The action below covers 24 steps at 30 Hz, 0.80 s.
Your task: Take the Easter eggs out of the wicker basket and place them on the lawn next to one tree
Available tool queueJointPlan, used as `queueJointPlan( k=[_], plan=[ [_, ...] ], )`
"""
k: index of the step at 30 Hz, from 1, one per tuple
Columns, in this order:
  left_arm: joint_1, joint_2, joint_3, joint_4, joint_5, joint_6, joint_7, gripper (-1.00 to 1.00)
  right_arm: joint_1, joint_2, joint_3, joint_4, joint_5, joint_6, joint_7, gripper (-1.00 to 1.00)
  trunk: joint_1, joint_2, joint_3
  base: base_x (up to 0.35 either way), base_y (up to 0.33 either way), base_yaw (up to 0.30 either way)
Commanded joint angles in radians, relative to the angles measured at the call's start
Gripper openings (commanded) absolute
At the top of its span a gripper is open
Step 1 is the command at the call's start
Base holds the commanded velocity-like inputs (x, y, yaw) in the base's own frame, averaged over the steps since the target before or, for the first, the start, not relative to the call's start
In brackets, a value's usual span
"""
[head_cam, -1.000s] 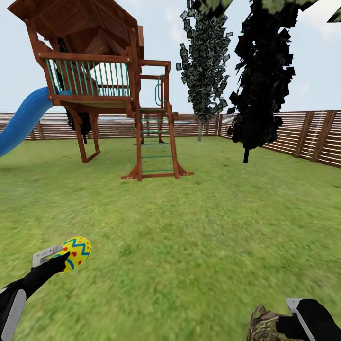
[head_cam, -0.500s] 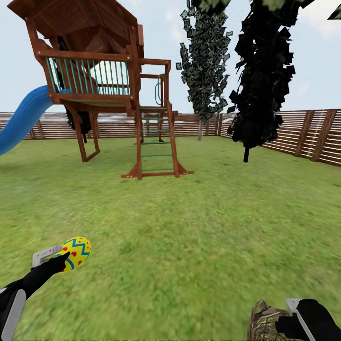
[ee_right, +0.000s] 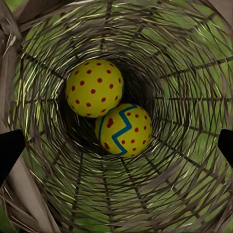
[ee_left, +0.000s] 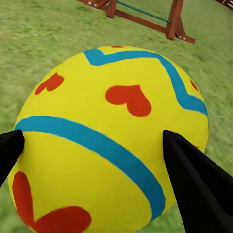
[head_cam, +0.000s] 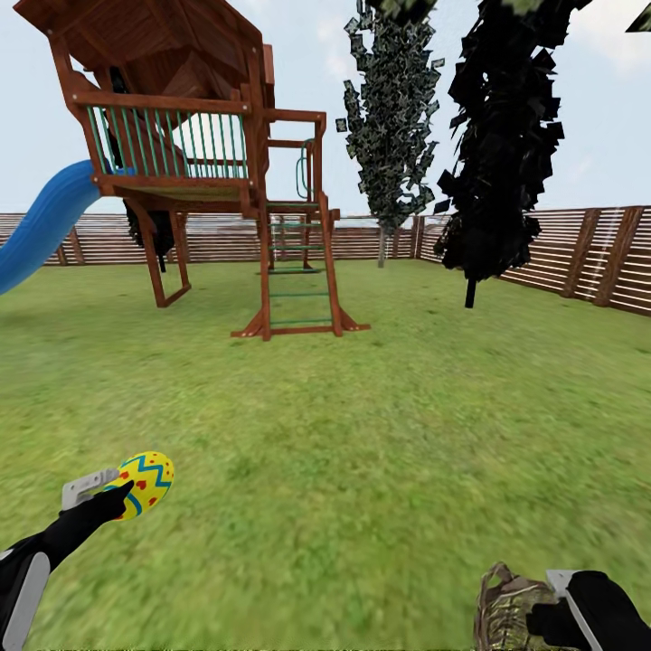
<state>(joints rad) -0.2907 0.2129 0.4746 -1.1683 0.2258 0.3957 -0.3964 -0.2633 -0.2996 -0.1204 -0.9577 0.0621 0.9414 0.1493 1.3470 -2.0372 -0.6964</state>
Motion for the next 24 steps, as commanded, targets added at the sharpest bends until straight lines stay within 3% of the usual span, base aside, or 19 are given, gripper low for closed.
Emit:
queueJointPlan(
  k=[1,17,24],
  plan=[
    [-0.001,0.0,0.002,-0.001,0.009,0.009,-0.002,-1.0,-0.001,-0.001,-0.002,-0.001,0.007,0.004,0.008,1.0,0.004,-0.008,-0.004,0.0,0.0,0.0],
    [-0.001,-0.001,0.001,-0.001,0.009,0.009,-0.002,-1.0,-0.001,-0.001,-0.002,-0.001,0.007,0.003,0.007,1.0,0.065,-0.12,-0.054,0.0,0.0,0.0],
    [-0.001,-0.014,-0.001,-0.001,0.009,0.006,-0.002,-1.0,-0.001,-0.001,-0.001,-0.001,0.007,0.004,0.008,1.0,0.092,-0.169,-0.076,0.0,0.0,0.0]
  ],
)
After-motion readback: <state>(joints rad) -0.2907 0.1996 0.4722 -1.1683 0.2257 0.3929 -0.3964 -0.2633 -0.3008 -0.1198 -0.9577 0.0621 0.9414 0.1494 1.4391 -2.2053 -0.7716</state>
